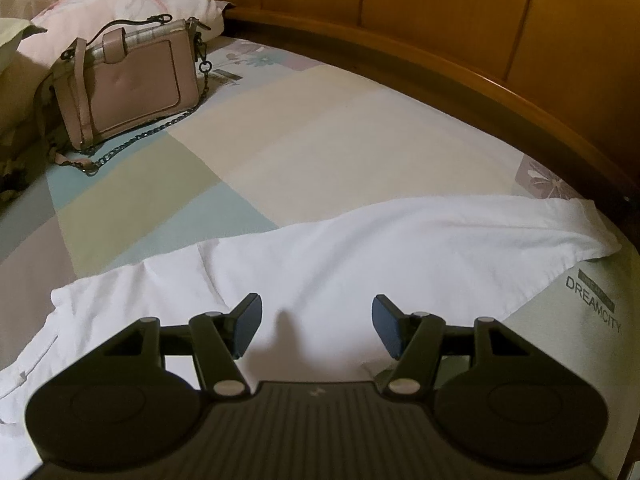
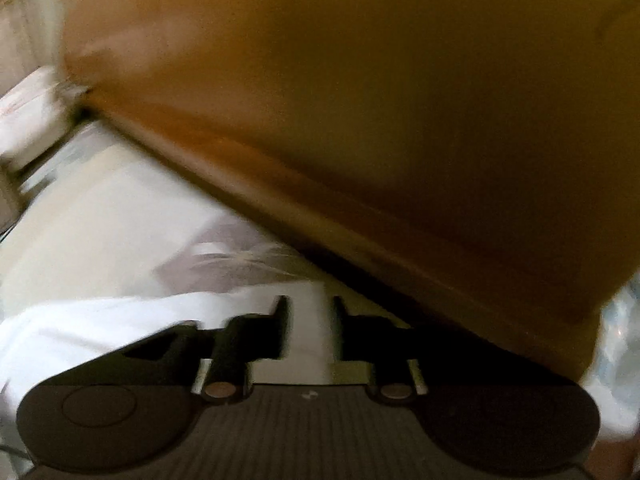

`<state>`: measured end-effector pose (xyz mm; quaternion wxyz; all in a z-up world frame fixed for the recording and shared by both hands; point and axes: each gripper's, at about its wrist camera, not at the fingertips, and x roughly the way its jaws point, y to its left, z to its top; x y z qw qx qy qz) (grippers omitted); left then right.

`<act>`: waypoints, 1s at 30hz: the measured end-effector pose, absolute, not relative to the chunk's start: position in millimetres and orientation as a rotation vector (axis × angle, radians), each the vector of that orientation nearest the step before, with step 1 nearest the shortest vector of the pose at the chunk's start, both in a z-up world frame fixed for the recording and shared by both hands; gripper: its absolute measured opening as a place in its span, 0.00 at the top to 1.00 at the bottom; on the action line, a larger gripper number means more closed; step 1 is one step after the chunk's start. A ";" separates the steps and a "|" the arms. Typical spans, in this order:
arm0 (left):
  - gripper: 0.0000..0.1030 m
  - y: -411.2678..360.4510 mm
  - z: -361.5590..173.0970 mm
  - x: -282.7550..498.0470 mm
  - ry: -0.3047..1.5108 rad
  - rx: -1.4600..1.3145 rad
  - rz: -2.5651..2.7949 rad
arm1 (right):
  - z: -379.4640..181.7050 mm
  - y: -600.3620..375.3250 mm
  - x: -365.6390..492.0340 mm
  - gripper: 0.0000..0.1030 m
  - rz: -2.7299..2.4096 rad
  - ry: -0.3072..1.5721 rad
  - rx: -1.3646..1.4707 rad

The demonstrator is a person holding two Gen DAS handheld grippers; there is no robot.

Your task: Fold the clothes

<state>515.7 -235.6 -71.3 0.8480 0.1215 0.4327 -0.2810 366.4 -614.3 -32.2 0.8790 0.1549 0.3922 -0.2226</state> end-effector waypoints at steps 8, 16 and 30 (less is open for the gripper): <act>0.39 -236.7 -68.7 506.3 0.897 0.315 -0.639 | -53.3 -599.4 443.4 0.59 -0.052 1.056 -0.132; 0.39 -239.0 -73.2 498.0 0.910 0.322 -0.663 | -57.4 -605.7 466.7 0.67 0.224 1.274 -0.410; 0.39 -240.3 -67.1 494.9 0.898 0.316 -0.674 | -43.2 -585.8 472.9 0.76 0.045 1.131 -0.567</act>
